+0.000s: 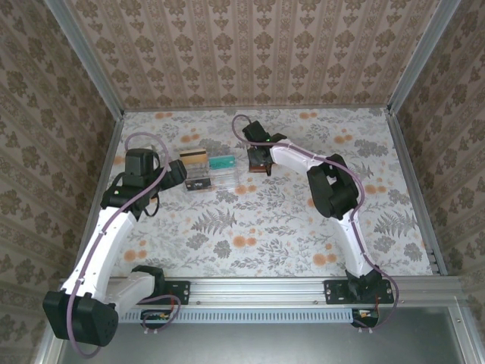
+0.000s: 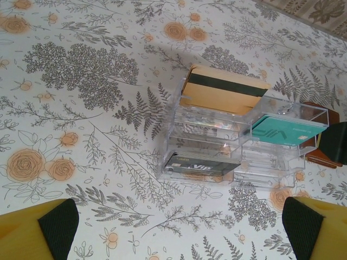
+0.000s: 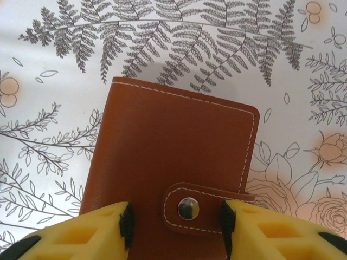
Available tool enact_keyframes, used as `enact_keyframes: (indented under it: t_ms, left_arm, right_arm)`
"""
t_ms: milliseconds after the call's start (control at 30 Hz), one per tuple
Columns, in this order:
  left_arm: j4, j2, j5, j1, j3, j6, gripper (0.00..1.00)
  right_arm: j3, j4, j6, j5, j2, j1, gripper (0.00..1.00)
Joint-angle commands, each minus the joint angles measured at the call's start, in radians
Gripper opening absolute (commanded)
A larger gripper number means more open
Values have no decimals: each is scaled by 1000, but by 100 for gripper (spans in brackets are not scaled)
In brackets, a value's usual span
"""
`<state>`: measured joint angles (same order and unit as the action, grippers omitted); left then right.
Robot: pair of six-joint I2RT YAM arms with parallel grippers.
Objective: Take the credit cards out of the card holder
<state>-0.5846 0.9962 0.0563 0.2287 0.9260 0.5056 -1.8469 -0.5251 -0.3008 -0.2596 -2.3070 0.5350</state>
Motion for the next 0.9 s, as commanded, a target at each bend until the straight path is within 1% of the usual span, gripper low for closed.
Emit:
enact_keyframes:
  t_ms: [0,100,167,267,333,400,433,667,867]
  left_arm:
    - [-20,-21,4,6,26,16,100]
    - [-20,-22,3,6,23,16,100]
    - [-21,-25,2,6,22,17,100]
    - [-25,-29,2,6,19,16,100]
    - [-26,-34,5,6,17,17,100]
    - [-23,-38,4,6,13,17,100]
    - [-23,-39,4,6,12,19,100]
    - [-4,-41,-30,6,-4,36,100]
    - [18,-38,-58,10,-27,57,100]
  right_arm:
    - [-41,-61,35,-42,-47,0,47]
    - [-41,-52,42,-47,-52,0,42]
    - [-43,-56,44,-50,-57,0,31]
    - [-36,-60,42,-48,-52,0,21]
    - [-18,-47,41,-42,-36,0,10]
    - [5,-31,39,-37,-14,0,6]
    - [17,-23,37,-32,1,0,0]
    - [151,49,37,0,148,18,0]
    - [319,65,30,20,300,44,0]
